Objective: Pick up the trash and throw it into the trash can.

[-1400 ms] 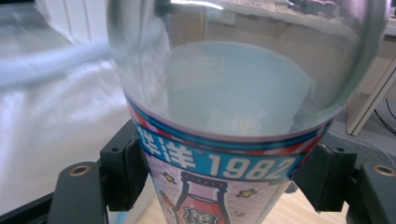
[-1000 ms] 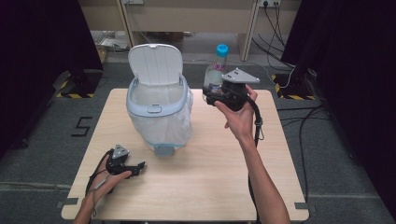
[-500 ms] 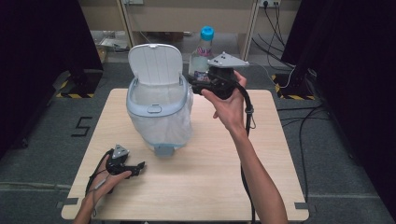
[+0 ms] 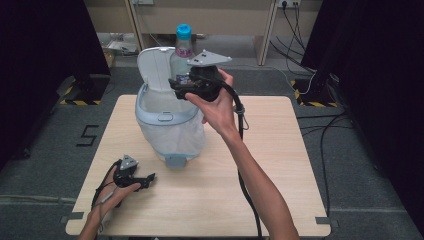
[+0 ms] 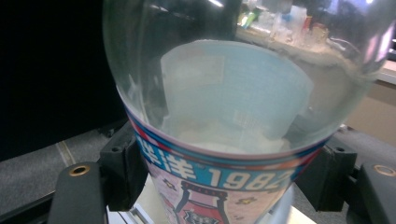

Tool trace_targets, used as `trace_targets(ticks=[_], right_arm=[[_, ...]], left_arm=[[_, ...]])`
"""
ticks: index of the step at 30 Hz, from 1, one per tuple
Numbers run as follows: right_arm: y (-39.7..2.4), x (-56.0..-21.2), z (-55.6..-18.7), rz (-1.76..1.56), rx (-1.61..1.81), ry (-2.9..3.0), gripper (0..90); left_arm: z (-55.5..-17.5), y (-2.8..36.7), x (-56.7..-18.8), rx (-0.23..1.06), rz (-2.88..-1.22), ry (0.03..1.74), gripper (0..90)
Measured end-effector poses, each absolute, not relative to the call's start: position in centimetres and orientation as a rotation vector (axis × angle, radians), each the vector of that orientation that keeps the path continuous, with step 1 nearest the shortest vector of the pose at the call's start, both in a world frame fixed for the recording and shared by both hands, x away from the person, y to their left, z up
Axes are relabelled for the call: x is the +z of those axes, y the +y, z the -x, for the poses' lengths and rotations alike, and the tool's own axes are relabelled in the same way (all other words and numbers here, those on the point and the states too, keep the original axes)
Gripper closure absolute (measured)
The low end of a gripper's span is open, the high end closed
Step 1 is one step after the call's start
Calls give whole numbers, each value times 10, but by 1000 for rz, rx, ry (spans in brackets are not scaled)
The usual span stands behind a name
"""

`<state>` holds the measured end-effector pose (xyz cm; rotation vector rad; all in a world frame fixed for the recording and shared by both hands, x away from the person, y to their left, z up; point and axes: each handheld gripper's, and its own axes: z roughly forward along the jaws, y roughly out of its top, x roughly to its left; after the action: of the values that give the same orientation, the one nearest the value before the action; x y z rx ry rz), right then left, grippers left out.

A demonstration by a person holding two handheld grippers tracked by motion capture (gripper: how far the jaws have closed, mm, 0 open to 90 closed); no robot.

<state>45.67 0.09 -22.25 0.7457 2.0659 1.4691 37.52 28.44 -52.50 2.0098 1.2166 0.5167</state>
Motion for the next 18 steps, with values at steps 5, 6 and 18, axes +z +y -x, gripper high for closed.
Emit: trace_targets(ticks=[5,6,18], right_arm=[[21,-228,-461,-703,1452,2119,280],[25,-231,-461,-702,1443,2136,280],[45,-256,-472,-700,1375,2245,280]], left_arm=[[-375,284,-525,516,-2010,1216,140],[-375,284,-525,516,-2010,1216,140],[-375,284,-525,516,-2009,1217,141]])
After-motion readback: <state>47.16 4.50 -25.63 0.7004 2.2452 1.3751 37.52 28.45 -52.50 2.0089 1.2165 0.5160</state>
